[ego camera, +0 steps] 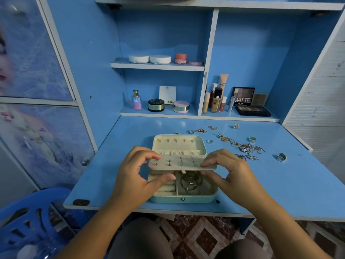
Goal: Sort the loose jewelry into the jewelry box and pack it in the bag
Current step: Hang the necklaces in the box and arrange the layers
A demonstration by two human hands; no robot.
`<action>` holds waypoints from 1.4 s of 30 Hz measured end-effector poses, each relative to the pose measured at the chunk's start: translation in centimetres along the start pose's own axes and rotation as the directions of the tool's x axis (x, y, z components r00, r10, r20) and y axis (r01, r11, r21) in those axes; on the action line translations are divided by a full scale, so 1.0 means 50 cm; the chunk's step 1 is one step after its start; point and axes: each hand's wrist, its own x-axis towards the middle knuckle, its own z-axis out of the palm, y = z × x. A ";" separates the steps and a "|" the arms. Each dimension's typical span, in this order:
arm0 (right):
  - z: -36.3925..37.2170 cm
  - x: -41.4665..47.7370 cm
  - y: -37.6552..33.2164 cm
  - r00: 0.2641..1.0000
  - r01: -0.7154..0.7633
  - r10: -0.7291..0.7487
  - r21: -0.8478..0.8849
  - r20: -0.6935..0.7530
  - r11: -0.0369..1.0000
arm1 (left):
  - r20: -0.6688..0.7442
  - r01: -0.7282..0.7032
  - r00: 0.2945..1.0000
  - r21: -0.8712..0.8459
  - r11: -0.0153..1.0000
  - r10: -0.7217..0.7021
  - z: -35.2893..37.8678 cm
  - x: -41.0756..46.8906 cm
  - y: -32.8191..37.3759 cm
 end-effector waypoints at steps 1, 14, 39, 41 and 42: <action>0.000 -0.007 0.000 1.000 0.008 -0.008 -0.002 -0.011 1.000 | 0.001 0.031 1.000 -0.033 0.999 -0.031 -0.006 -0.006 -0.001; 0.014 -0.062 0.008 1.000 0.005 -0.006 -0.049 -0.004 0.999 | 0.340 0.385 0.868 -0.005 0.923 -0.360 -0.010 -0.019 -0.035; -0.013 -0.041 0.029 0.945 -0.250 0.250 -0.026 0.211 0.968 | 0.457 0.309 0.767 0.352 0.883 -0.451 0.018 0.101 -0.133; -0.014 -0.044 0.033 0.936 -0.285 0.275 0.012 0.221 0.958 | 0.421 0.311 0.781 0.378 0.872 -0.461 0.028 0.093 -0.125; -0.016 -0.045 0.036 0.934 -0.297 0.282 0.035 0.221 0.954 | 0.415 0.301 0.784 0.396 0.868 -0.461 0.034 0.091 -0.119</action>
